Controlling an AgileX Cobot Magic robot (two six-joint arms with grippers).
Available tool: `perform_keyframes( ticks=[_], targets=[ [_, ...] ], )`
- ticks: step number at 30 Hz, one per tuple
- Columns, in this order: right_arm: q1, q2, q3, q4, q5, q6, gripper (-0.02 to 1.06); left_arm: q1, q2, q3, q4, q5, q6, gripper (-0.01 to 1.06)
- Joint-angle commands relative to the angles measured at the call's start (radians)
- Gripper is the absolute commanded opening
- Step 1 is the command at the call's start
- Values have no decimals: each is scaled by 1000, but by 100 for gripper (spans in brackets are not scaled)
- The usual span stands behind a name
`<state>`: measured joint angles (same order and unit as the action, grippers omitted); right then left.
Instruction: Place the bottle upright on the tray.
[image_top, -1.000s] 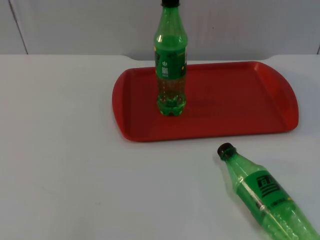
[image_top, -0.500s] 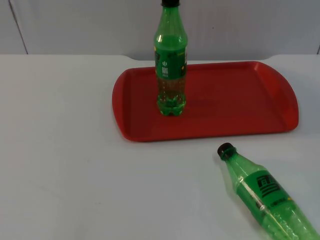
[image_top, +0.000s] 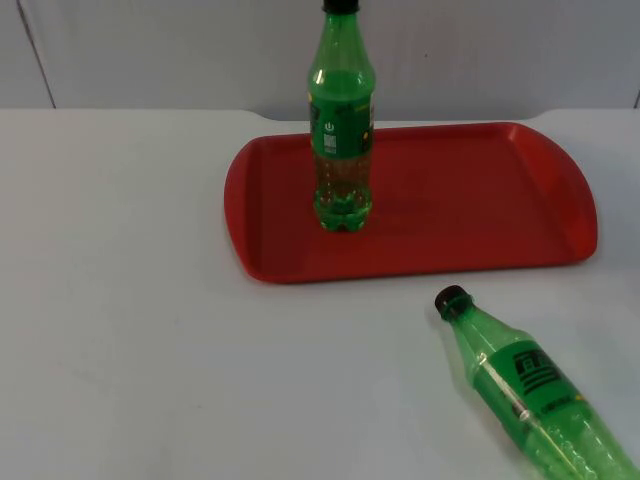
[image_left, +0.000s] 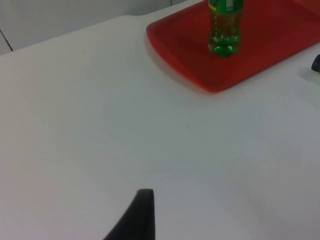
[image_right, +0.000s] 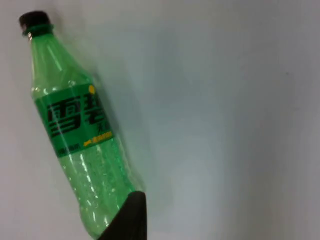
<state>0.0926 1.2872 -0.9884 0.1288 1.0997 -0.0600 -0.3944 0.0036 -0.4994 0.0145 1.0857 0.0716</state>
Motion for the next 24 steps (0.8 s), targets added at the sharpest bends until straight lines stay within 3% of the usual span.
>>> perform_keyframes(
  ticks=[1,4,6,13,18,24],
  targets=[
    [58,20,-7,3,-18,-12,104,0,-4,5,-6,-11,-2,104],
    [130,49,-7,-3,-51,-3,104,0,-4,5,-6,-11,-2,104],
    [231,83,-7,-46,-81,60,104,0,-4,5,-6,-11,-2,104],
    [443,180,-7,-170,-148,218,104,0,-4,5,-6,-11,-2,104],
    [539,246,-7,-205,-228,298,104,0,-4,5,-6,-11,-2,104],
    [571,333,-8,-210,-281,366,104,0,-4,5,-6,-11,-2,104]
  ],
)
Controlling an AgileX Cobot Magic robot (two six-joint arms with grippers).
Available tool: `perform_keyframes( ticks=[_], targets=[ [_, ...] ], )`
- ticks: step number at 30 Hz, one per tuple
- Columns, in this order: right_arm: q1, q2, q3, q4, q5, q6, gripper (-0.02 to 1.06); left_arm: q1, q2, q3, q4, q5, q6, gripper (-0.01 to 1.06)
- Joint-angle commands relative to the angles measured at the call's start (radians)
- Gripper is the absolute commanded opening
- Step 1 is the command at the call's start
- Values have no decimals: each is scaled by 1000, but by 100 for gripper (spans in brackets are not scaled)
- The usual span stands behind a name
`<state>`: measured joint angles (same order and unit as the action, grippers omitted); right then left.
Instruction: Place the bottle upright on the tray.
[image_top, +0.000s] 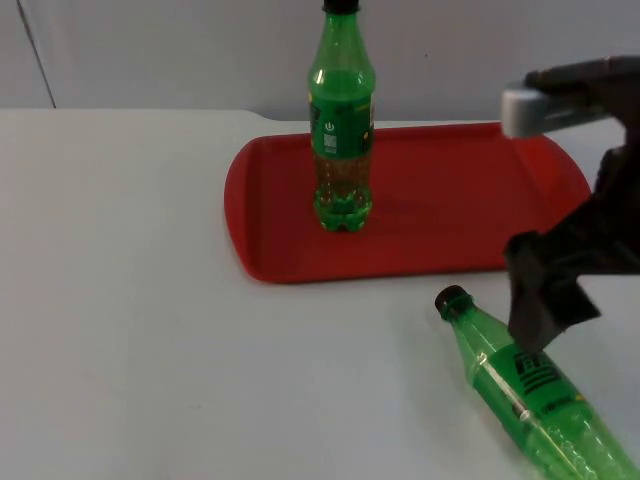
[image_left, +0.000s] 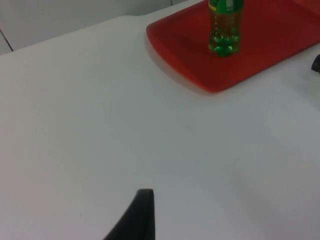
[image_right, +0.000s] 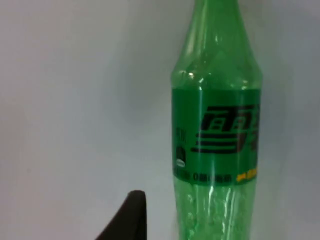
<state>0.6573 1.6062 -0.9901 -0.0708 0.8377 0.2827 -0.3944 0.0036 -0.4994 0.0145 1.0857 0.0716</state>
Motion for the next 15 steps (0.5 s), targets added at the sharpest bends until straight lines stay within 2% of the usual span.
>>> perform_keyframes(
  ticks=[1,3,7,10,13,15],
  targets=[
    [7,24,-9,-11,-22,30,104,0,-4,5,-6,-11,-2,104],
    [7,74,-29,-35,-16,68,104,0,-4,5,-6,-11,-2,104],
    [7,131,-76,-41,-25,70,104,0,-4,5,-6,-11,-2,104],
    [7,166,-87,-67,-65,70,104,0,-4,5,-6,-11,-2,104],
    [7,203,-77,-129,-124,121,104,0,-4,5,-6,-11,-2,104],
    [10,210,-65,-138,-152,140,104,0,-4,5,-6,-11,-2,104]
  ],
)
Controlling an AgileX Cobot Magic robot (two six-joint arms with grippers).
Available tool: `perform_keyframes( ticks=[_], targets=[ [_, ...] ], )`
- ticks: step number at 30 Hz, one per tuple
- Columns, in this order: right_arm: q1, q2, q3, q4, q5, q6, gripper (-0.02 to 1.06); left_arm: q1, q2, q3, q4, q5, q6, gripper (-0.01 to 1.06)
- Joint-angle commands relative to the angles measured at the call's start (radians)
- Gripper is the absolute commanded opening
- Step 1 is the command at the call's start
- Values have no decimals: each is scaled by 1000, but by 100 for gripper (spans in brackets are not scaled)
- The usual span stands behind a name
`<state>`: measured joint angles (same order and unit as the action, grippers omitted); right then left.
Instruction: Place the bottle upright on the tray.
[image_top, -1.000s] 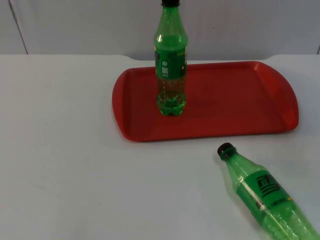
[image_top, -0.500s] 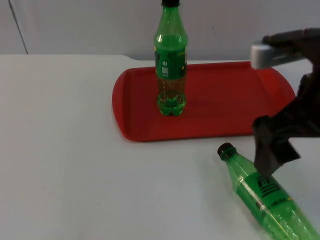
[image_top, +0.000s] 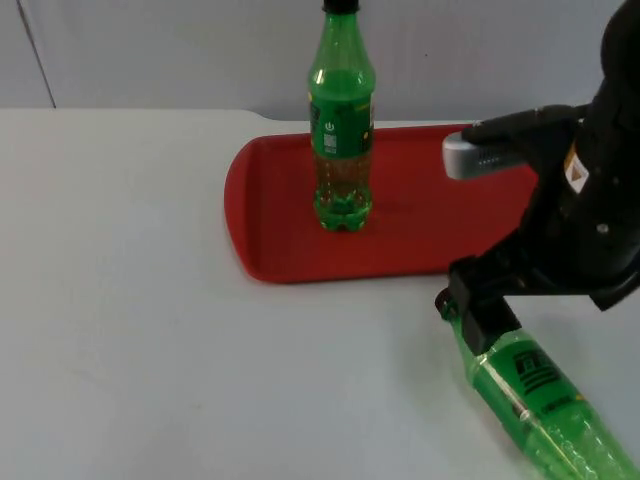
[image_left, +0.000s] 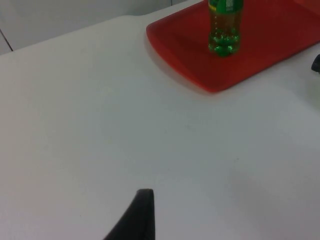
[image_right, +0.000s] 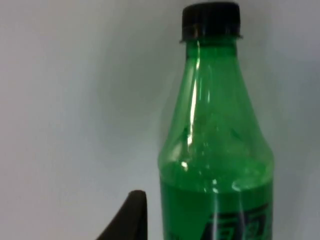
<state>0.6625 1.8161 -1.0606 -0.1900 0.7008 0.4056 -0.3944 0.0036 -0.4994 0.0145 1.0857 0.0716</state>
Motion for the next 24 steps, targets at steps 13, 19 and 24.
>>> perform_keyframes(
  ticks=[13,19,24],
  targets=[
    [9,118,21,-17,-142,25,104,0,-4,5,-6,-11,-2,104],
    [11,122,86,-19,-223,49,104,0,-4,5,-6,-11,-2,104],
    [11,122,90,-44,-229,55,101,0,-4,5,-6,-11,0,104]
  ],
)
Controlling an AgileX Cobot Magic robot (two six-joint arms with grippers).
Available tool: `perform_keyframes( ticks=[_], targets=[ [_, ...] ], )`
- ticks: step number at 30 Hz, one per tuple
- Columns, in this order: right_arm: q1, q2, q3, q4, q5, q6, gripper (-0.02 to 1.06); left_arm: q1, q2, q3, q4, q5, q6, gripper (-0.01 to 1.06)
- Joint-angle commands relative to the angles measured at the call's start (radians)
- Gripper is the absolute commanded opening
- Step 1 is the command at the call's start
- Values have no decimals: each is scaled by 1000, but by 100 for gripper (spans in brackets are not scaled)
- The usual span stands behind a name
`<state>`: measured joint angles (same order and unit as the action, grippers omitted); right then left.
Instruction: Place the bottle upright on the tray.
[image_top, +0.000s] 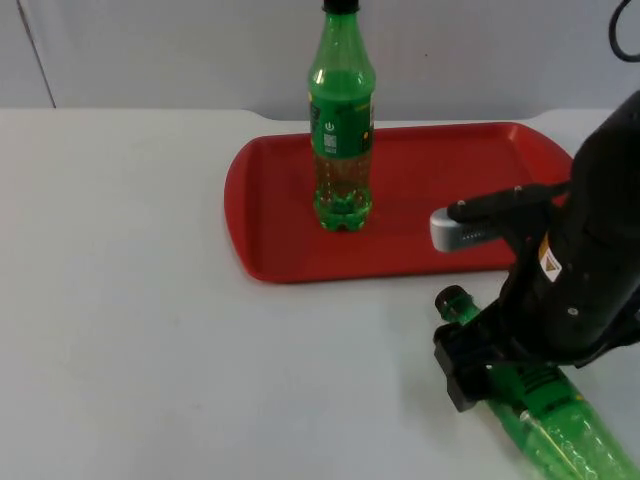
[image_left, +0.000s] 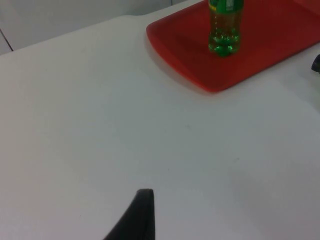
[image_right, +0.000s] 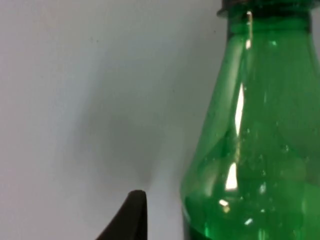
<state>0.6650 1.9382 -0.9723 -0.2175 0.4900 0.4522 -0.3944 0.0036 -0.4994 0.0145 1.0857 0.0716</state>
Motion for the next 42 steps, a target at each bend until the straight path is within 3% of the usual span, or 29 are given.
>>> perform_keyframes(
  ticks=[1,12,17,20,22,23,25,26,27,31,42],
  targets=[
    [8,0,2,-17,-21,11,100,0,-4,5,-6,-11,0,104],
    [8,53,2,-17,-43,18,100,0,-4,5,-6,-11,0,104],
    [8,63,2,-19,-62,34,95,0,-4,5,-6,-11,0,104],
    [8,63,2,-35,-67,34,83,0,-4,5,-6,-11,0,104],
    [8,63,2,-41,-64,34,70,0,-4,5,-6,-11,0,104],
    [8,63,2,-41,-64,34,70,0,-4,5,-6,-11,0,104],
    [8,59,-3,-41,-51,34,57,0,-4,5,-6,-11,0,104],
    [8,59,-14,-41,-33,29,43,0,-4,5,-6,-11,0,104],
    [8,59,-14,-41,-33,29,43,0,-4,5,-6,-11,0,104],
    [8,59,-42,-43,-1,26,0,0,-4,5,-6,-11,0,104],
    [8,49,-44,-41,6,30,0,0,-4,5,-6,-11,0,104]
  ],
)
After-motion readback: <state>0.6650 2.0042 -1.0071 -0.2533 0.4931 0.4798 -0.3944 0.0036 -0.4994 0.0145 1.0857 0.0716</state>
